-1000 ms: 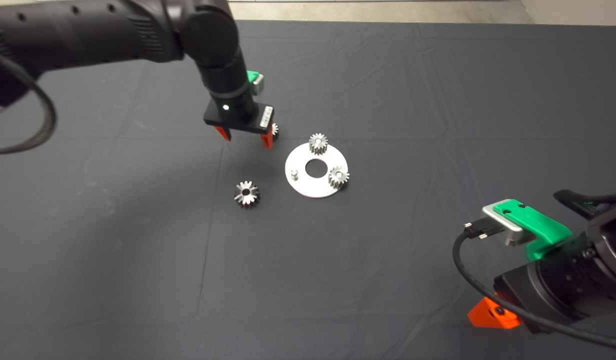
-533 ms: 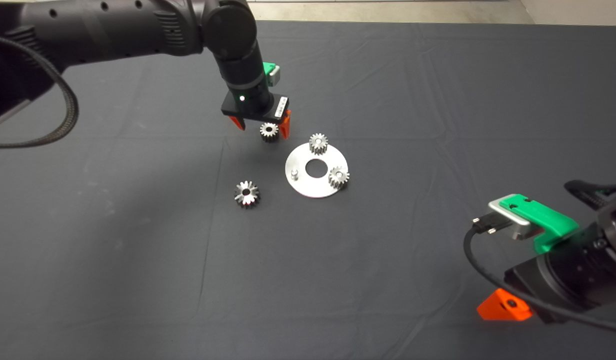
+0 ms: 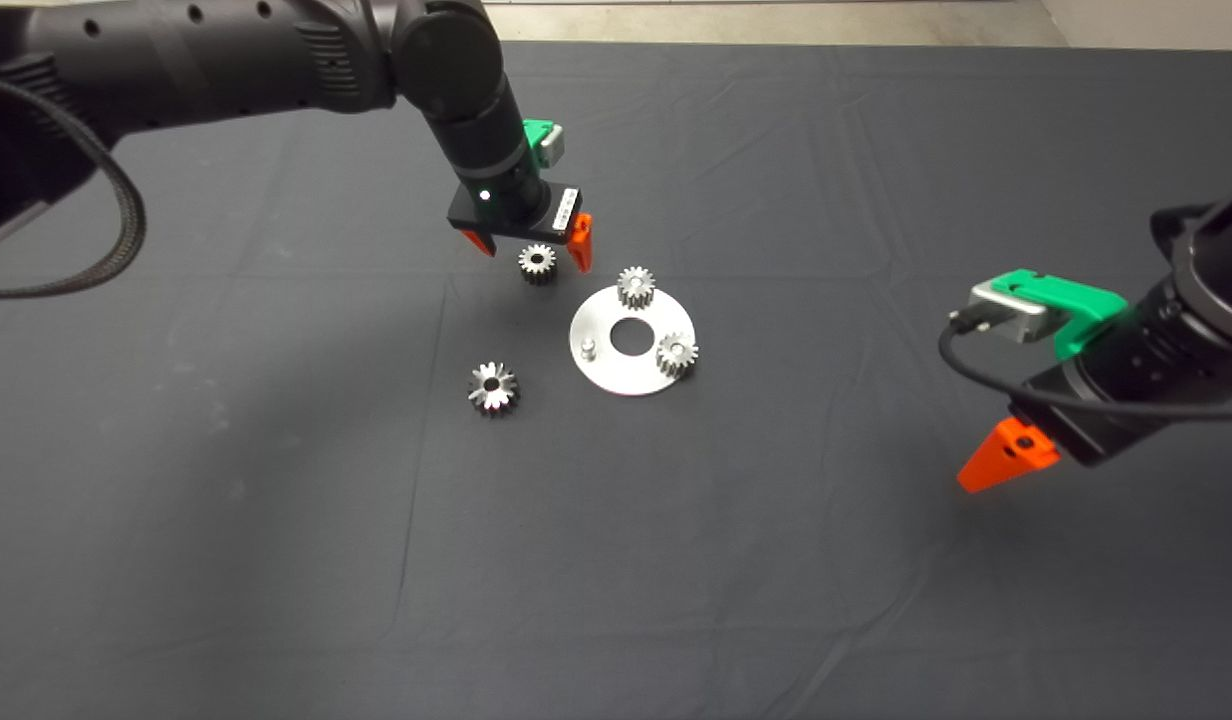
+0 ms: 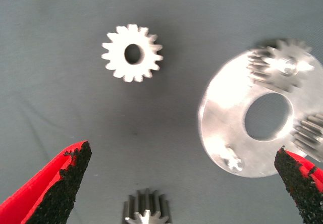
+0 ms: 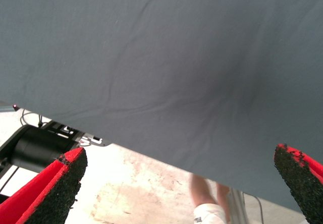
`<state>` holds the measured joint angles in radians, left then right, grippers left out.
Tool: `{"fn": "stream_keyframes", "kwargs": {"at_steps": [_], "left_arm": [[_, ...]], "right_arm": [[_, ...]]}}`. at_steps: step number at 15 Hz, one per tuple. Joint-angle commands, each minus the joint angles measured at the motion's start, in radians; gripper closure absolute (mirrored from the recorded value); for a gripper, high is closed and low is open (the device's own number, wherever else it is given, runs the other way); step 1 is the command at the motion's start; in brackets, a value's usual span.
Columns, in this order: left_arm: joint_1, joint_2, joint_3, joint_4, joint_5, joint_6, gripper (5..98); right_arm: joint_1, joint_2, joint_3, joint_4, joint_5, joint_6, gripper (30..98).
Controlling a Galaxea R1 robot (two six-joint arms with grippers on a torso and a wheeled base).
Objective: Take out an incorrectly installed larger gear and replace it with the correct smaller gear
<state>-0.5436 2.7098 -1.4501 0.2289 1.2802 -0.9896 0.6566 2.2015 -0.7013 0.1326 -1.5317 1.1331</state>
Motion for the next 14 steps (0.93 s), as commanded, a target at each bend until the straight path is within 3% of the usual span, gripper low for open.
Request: {"fn": "stream_keyframes", "kwargs": {"at_steps": [1, 4, 6, 9, 14], "left_arm": [[0.003, -0.004, 0.064, -0.011, -0.013, -0.017, 9.1], [0.056, -0.005, 0.062, -0.004, -0.018, -0.018, 5.4], [0.088, -0.029, 0.056, 0.051, -0.021, -0.018, 5.4], [0.096, -0.069, 0.061, 0.134, -0.019, -0.078, 5.4], [0.095, -0.065, 0.085, 0.164, -0.015, -0.095, 5.4]], "right_arm": [[0.018, 0.014, -0.053, 0.015, -0.117, -0.062, 30.8], [0.025, 0.014, -0.064, 0.061, -0.116, -0.062, 30.8], [0.025, 0.016, -0.066, 0.064, -0.116, -0.062, 30.8], [0.026, 0.016, -0.067, 0.062, -0.116, -0.064, 30.8], [0.069, 0.021, -0.068, 0.061, -0.114, -0.074, 30.8]]}}
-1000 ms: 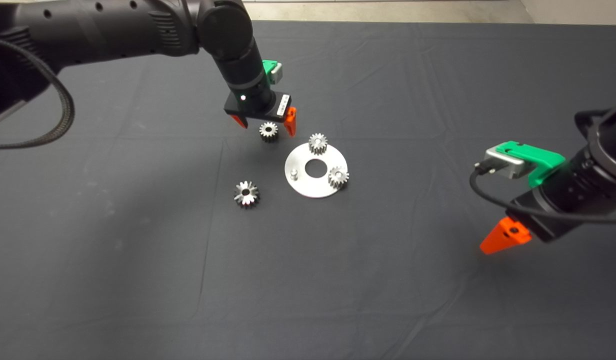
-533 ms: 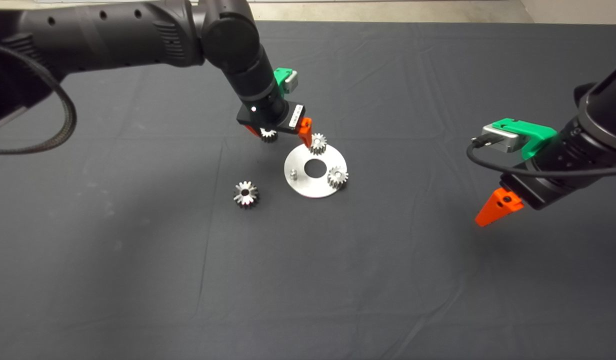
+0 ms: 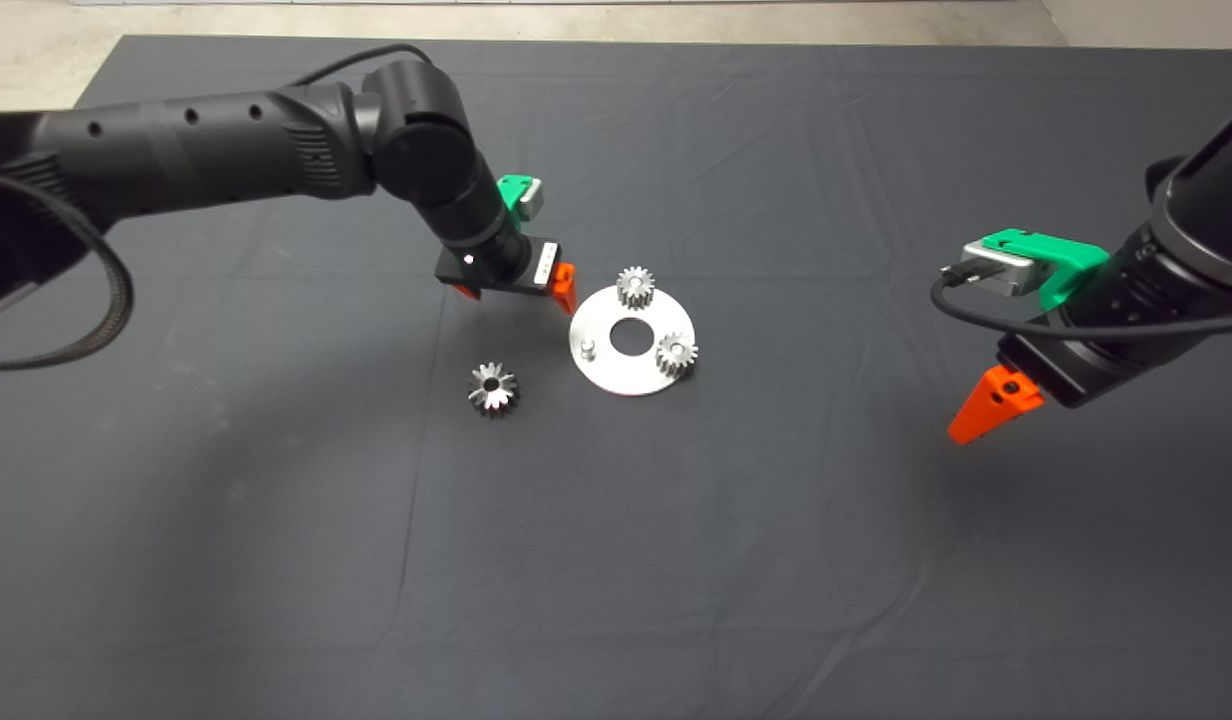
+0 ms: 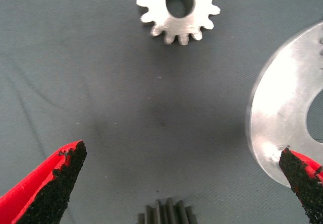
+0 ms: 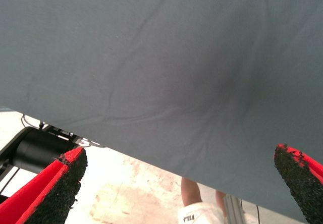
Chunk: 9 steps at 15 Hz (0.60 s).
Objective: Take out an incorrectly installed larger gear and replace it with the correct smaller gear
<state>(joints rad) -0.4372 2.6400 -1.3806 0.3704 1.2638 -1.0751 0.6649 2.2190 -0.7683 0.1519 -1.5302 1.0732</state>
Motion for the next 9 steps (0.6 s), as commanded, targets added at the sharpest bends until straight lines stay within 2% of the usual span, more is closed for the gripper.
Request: {"fn": "stream_keyframes", "kwargs": {"at_steps": [1, 3, 7, 8, 9], "left_arm": [[-0.011, 0.007, 0.006, 0.050, 0.002, -0.009, 5.4], [0.001, 0.004, -0.039, 0.076, -0.001, -0.006, 5.4], [0.003, 0.005, -0.108, 0.076, -0.007, 0.009, 5.4], [0.003, 0.010, -0.119, 0.076, -0.015, 0.015, 5.4], [0.005, 0.017, -0.139, 0.076, -0.033, 0.023, 5.4]], "right_arm": [[0.067, 0.008, -0.007, 0.041, -0.116, -0.022, 30.8], [0.093, 0.036, -0.032, 0.048, -0.116, -0.039, 30.8], [0.098, 0.038, -0.032, 0.068, -0.116, -0.041, 30.8], [0.098, 0.038, -0.032, 0.074, -0.116, -0.041, 30.8], [0.098, 0.038, -0.031, 0.075, -0.116, -0.041, 30.8]]}}
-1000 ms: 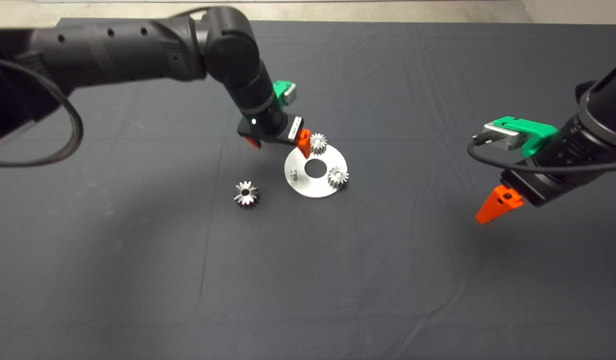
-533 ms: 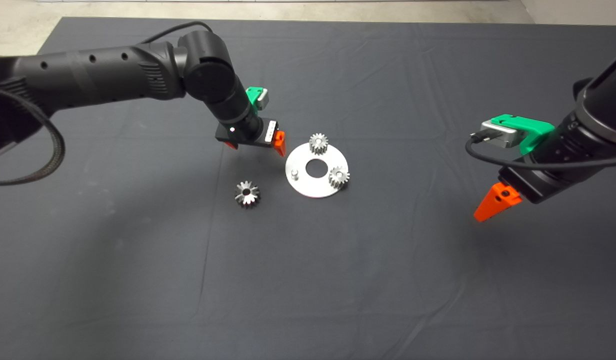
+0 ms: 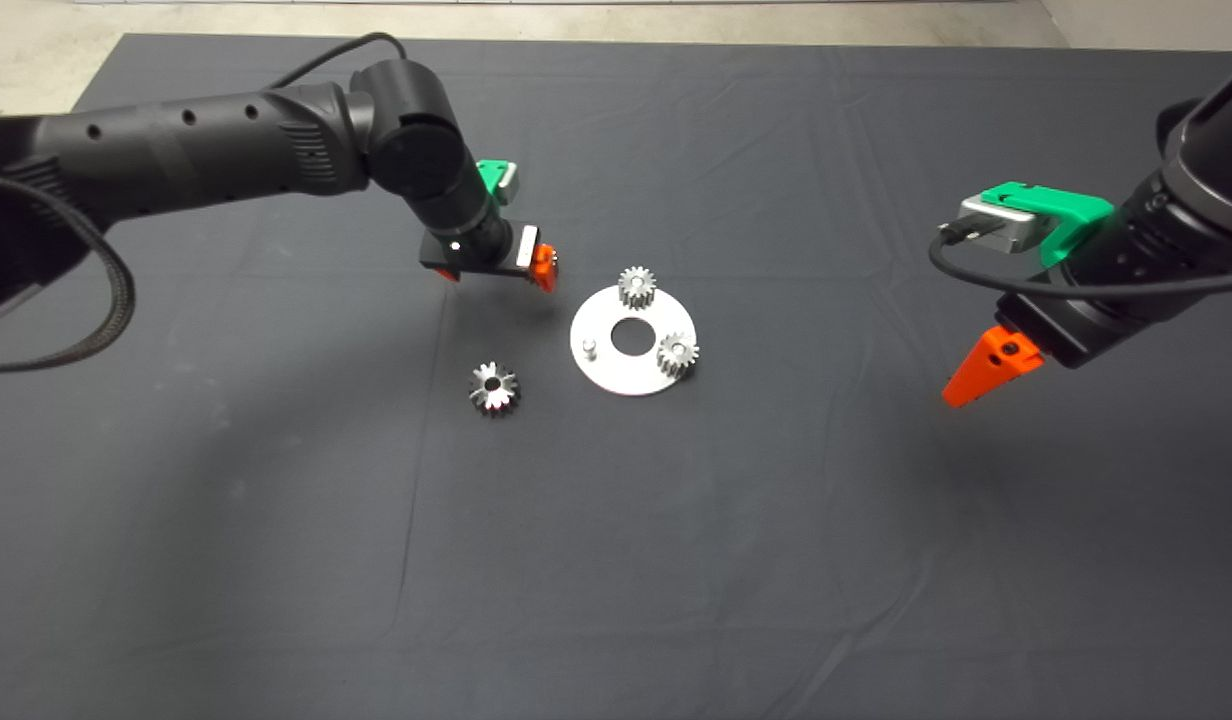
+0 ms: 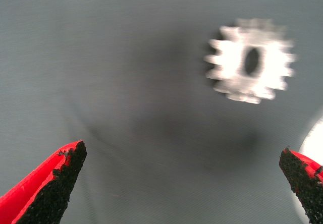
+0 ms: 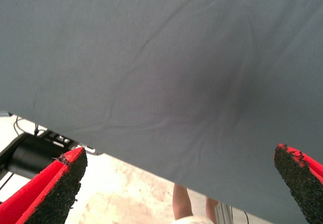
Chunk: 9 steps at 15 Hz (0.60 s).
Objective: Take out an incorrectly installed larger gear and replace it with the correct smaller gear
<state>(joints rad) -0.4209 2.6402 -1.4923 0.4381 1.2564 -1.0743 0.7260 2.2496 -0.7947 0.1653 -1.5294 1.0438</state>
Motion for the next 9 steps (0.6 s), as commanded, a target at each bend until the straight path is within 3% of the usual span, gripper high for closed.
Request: {"fn": "stream_keyframes", "kwargs": {"at_steps": [1, 3, 9], "left_arm": [[-0.010, 0.027, -0.058, 0.007, -0.050, 0.042, 5.4], [-0.010, 0.047, -0.106, 0.005, -0.061, 0.071, 5.4], [-0.010, 0.065, -0.129, 0.005, -0.086, 0.099, 5.4]], "right_arm": [[0.036, 0.008, -0.003, 0.063, -0.117, -0.010, 30.8], [0.036, 0.009, -0.001, 0.076, -0.115, -0.010, 30.8], [0.036, 0.016, -0.001, 0.076, -0.117, -0.008, 30.8]]}}
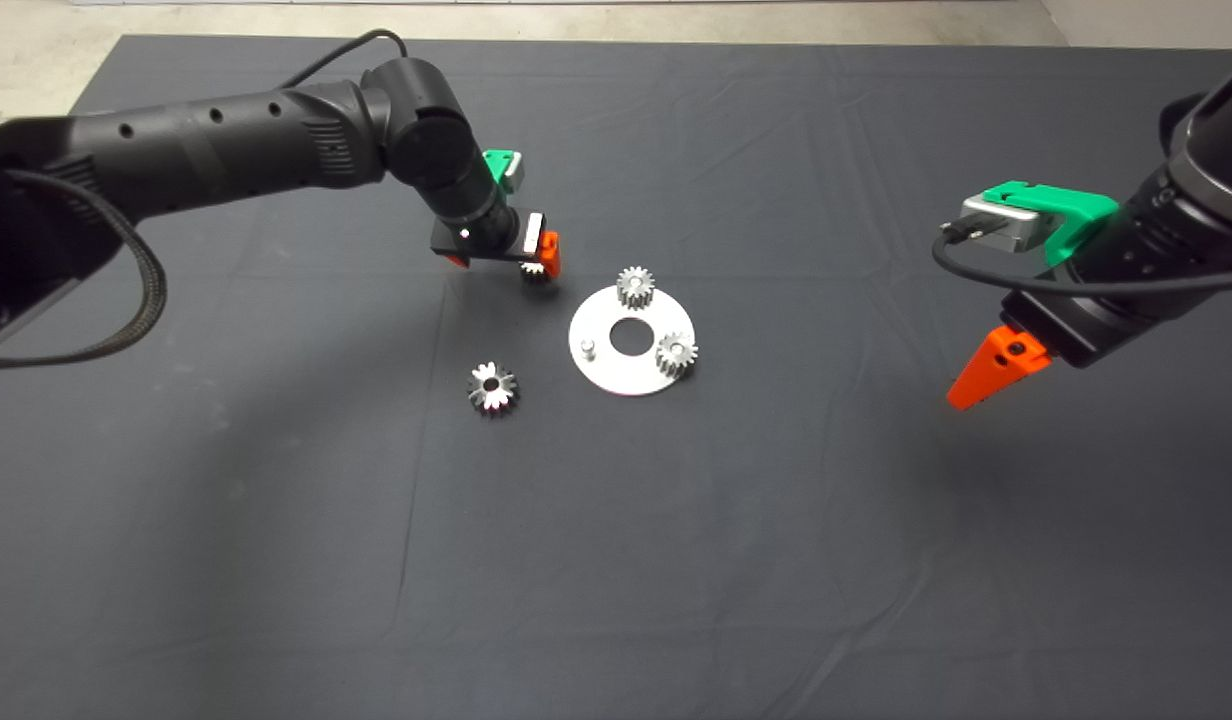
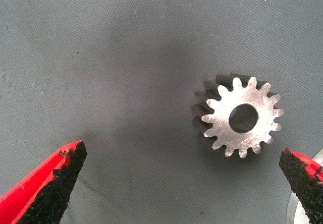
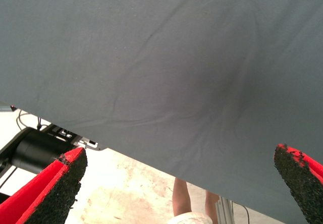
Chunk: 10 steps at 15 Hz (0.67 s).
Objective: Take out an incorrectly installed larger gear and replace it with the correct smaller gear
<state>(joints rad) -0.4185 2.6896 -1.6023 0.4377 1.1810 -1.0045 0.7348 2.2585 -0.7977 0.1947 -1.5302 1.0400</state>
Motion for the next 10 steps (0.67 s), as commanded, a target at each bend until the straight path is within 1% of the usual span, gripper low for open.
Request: {"fn": "stream_keyframes", "kwargs": {"at_steps": [1, 2, 4, 5, 7, 10], "left_arm": [[-0.013, 0.025, -0.037, 0.006, -0.009, 0.036, 5.4], [-0.013, 0.028, -0.046, 0.006, -0.011, 0.040, 5.4], [-0.013, 0.033, -0.046, 0.005, -0.032, 0.043, 5.4], [-0.013, 0.036, -0.046, 0.006, -0.037, 0.046, 5.4], [-0.013, 0.050, -0.049, 0.006, -0.060, 0.060, 5.4], [-0.013, 0.070, -0.077, 0.006, -0.063, 0.064, 5.4]], "right_arm": [[0.028, 0.011, 0.000, 0.046, -0.116, -0.005, 30.8], [0.028, 0.020, 0.000, 0.046, -0.116, -0.005, 30.8], [0.028, 0.020, -0.001, 0.046, -0.116, -0.005, 30.8], [0.028, 0.020, -0.003, 0.046, -0.116, -0.005, 30.8], [0.028, 0.022, -0.004, 0.046, -0.116, -0.005, 30.8], [0.028, 0.022, -0.008, 0.045, -0.116, -0.005, 30.8]]}}
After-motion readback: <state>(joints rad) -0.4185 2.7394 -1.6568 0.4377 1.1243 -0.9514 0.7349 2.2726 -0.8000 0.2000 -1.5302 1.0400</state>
